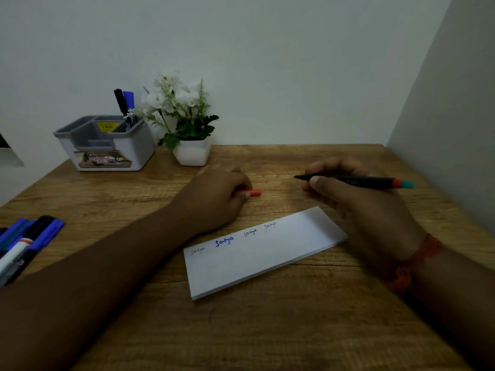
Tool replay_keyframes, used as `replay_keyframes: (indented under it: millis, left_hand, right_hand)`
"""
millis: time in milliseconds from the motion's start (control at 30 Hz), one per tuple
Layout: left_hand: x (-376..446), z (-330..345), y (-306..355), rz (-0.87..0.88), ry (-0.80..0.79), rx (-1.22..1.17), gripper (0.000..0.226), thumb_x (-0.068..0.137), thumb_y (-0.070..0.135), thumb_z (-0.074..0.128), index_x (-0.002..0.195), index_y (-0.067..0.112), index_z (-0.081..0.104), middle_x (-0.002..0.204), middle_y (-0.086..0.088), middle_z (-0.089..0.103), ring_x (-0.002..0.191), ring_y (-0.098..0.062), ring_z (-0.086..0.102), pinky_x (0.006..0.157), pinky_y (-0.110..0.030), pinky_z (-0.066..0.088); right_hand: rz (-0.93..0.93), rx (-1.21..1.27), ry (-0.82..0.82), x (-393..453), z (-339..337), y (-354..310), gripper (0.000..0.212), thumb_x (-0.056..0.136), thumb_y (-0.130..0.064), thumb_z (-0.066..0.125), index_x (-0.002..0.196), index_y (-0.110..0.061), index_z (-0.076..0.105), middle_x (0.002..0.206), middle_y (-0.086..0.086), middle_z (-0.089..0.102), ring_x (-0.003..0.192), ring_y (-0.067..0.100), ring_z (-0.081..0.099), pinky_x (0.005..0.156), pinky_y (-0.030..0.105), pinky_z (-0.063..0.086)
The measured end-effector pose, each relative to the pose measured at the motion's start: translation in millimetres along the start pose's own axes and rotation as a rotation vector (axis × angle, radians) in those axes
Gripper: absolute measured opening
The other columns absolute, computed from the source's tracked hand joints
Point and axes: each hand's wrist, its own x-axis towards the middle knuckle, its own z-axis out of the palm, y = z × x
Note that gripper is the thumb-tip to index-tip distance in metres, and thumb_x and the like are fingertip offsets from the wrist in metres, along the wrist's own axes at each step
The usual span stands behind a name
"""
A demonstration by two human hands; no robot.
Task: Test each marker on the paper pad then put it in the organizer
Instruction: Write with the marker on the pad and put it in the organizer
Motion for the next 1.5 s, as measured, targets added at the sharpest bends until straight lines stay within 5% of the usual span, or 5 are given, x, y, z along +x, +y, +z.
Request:
replay_keyframes:
  millis: [667, 933, 1133, 1300, 1500]
  left_hand:
    - [-4, -11, 20, 0.226, 0.175, -0.047, 0.023, 0.093, 0.026, 0.057, 0.110, 0.017, 0.069, 0.100, 0.006, 0.063, 0.092, -0.010, 0.053, 0.077, -0.023, 0.033]
    - [-7, -13, 25, 0.285, 0.191, -0.067, 0.024, 0.095, 0.027, 0.054, 0.110, 0.017, 0.069, 0.101, 0.004, 0.065, 0.090, -0.013, 0.058, 0.073, -0.032, 0.046]
    - [-7, -13, 32, 0.361, 0.232, -0.037, 0.023, 0.096, 0.026, 0.055, 0.108, 0.015, 0.069, 0.097, 0.002, 0.064, 0.083, -0.013, 0.056, 0.066, -0.027, 0.041]
    - [-4, -14, 37, 0.367, 0.274, -0.062, 0.011, 0.089, 0.016, 0.062, 0.098, 0.014, 0.069, 0.088, 0.009, 0.055, 0.083, -0.004, 0.044, 0.085, -0.011, 0.025]
    - [-1, -11, 35, 0.329, 0.266, -0.094, 0.013, 0.092, 0.019, 0.059, 0.102, 0.019, 0.068, 0.091, 0.018, 0.047, 0.084, 0.004, 0.038, 0.089, -0.026, 0.029]
  right_hand:
    - [0.005, -0.015, -0.144, -5, 7, -3, 0.016, 0.086, -0.003, 0.068, 0.096, -0.014, 0.076, 0.098, 0.005, 0.077, 0.095, 0.019, 0.075, 0.096, 0.044, 0.057]
    - [-0.029, -0.019, -0.127, -5, 9, -5, 0.014, 0.083, 0.001, 0.071, 0.094, -0.006, 0.065, 0.095, -0.002, 0.078, 0.087, 0.014, 0.075, 0.077, 0.022, 0.060]
    - [-0.073, -0.139, -0.117, -6, 10, -2, 0.013, 0.079, -0.013, 0.079, 0.088, -0.013, 0.071, 0.087, 0.005, 0.073, 0.079, 0.018, 0.071, 0.071, 0.027, 0.059]
    - [-0.132, -0.169, -0.063, -7, 16, -2, 0.013, 0.079, -0.017, 0.079, 0.085, -0.010, 0.070, 0.078, 0.003, 0.072, 0.067, 0.013, 0.070, 0.062, 0.018, 0.056]
    - [-0.118, -0.166, -0.030, -3, 20, 1, 0.018, 0.081, -0.022, 0.078, 0.090, -0.009, 0.069, 0.078, 0.004, 0.072, 0.066, 0.009, 0.070, 0.060, 0.013, 0.053]
